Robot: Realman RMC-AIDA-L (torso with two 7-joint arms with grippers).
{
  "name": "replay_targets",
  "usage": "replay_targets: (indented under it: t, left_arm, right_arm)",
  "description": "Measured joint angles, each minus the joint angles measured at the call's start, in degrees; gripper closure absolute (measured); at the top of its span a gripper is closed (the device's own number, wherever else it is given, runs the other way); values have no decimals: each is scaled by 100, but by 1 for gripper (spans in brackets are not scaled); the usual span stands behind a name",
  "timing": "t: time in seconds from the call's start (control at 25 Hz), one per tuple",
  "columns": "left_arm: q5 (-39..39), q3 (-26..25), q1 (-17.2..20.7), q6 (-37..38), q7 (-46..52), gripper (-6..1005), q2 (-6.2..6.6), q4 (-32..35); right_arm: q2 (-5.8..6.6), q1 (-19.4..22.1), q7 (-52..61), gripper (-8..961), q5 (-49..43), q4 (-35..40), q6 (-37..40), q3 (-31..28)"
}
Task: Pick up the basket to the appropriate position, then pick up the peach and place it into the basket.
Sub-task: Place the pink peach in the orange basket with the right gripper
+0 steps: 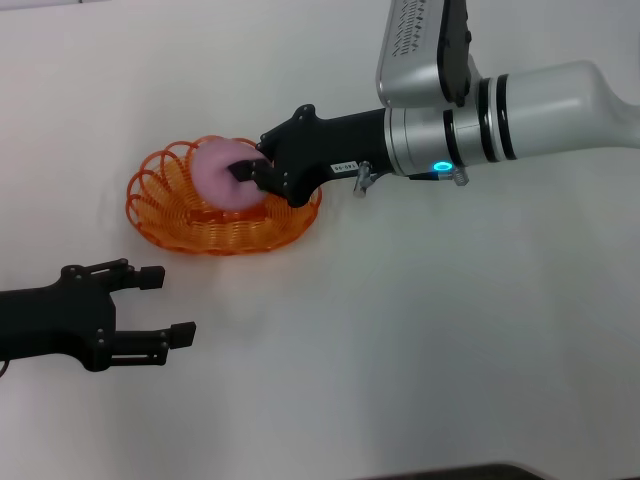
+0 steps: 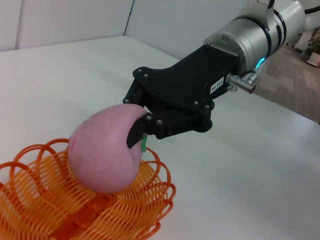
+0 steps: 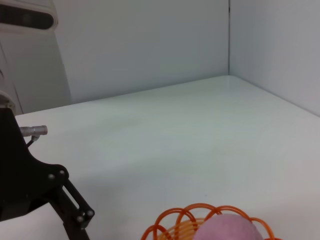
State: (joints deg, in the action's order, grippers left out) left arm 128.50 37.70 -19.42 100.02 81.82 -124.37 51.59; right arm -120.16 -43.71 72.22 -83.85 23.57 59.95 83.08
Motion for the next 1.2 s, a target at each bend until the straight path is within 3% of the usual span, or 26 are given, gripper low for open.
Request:
replay_targets:
  t: [0.12, 0.6, 1.2]
  left_arm:
    - [-1, 1, 0, -1, -1, 107, 0, 0]
    - [-1, 3, 9, 6, 14, 107, 0, 0]
    - [-1, 1, 9, 19, 19, 108, 0, 0]
  right_arm:
    - [-3, 3, -21, 898, 0, 4, 82, 28]
    - [-34, 17, -19, 705, 49, 9, 57, 25]
    - [7, 27, 255, 106, 18, 272, 130, 60]
